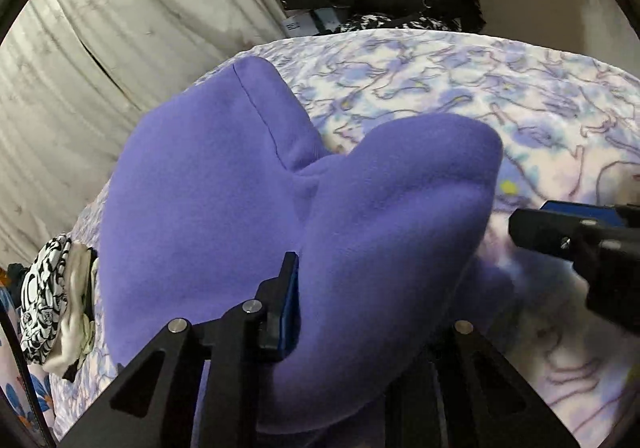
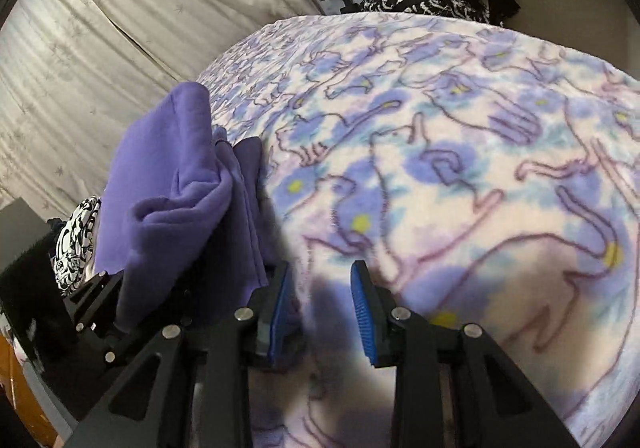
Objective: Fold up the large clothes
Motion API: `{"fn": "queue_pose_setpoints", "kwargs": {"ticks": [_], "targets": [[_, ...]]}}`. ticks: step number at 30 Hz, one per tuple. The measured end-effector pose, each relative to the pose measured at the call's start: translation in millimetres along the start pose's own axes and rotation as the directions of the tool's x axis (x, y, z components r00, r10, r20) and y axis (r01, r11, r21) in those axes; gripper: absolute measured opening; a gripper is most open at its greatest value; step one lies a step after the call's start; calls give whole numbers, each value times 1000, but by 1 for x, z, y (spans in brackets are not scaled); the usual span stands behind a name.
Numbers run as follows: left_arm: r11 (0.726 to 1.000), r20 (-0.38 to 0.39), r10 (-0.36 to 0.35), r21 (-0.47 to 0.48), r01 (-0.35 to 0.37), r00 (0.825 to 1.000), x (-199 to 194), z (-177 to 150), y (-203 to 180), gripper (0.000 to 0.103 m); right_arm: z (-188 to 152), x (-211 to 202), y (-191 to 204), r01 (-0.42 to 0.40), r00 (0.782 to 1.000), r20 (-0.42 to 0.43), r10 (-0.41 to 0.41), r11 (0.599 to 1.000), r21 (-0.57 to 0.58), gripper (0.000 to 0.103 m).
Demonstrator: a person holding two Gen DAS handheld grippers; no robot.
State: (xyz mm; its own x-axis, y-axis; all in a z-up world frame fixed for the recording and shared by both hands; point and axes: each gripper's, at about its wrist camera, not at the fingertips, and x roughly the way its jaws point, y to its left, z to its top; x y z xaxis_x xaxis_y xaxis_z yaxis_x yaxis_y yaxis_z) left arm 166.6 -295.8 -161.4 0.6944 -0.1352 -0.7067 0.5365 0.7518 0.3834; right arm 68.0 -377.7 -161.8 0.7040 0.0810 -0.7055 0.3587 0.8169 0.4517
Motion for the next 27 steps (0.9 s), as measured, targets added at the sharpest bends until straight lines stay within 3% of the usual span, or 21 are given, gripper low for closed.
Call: {"fn": "queue_pose_setpoints", "kwargs": {"ticks": [3, 5, 6, 9, 12, 20, 21, 23, 26, 27], "targets": [[999, 6, 12, 39, -12, 1000, 7, -5, -10, 27, 1, 3, -5, 4, 1000, -17, -3, 1000, 8, 30], [998, 20, 8, 56, -10, 1000, 5, -6, -13, 37, 2, 3, -6, 1, 1000, -26, -1, 1000, 5, 30], [999, 22, -5, 51, 3, 1000, 4, -5, -12, 47, 3, 2, -6, -2, 1000, -27, 2, 1000, 1, 30], [997, 17, -77, 8, 77, 997, -2, 0, 1, 72, 5, -2, -3, -4, 1000, -19, 4, 1000, -8, 30], [979, 29, -200, -28, 201, 979, -7, 2, 17, 83, 8, -6, -2, -11, 1000, -6, 10, 1000, -8, 30], [889, 70, -443, -95, 448, 894, -34, 6, 47, 86, 21, -23, 4, -43, 999, 18, 43, 999, -26, 30], [866, 82, -478, -122, 485, 875, -42, 8, 56, 86, 24, -26, 7, -51, 999, 19, 51, 998, -32, 30], [838, 106, -512, -158, 523, 852, -56, 10, 72, 86, 31, -30, 13, -65, 998, 18, 66, 997, -51, 30], [815, 159, -518, -207, 542, 840, -78, 9, 103, 86, 44, -39, 29, -97, 995, 25, 100, 990, -101, 36], [815, 178, -503, -227, 533, 846, -85, 7, 116, 86, 49, -42, 35, -118, 992, 28, 122, 986, -119, 41]]}}
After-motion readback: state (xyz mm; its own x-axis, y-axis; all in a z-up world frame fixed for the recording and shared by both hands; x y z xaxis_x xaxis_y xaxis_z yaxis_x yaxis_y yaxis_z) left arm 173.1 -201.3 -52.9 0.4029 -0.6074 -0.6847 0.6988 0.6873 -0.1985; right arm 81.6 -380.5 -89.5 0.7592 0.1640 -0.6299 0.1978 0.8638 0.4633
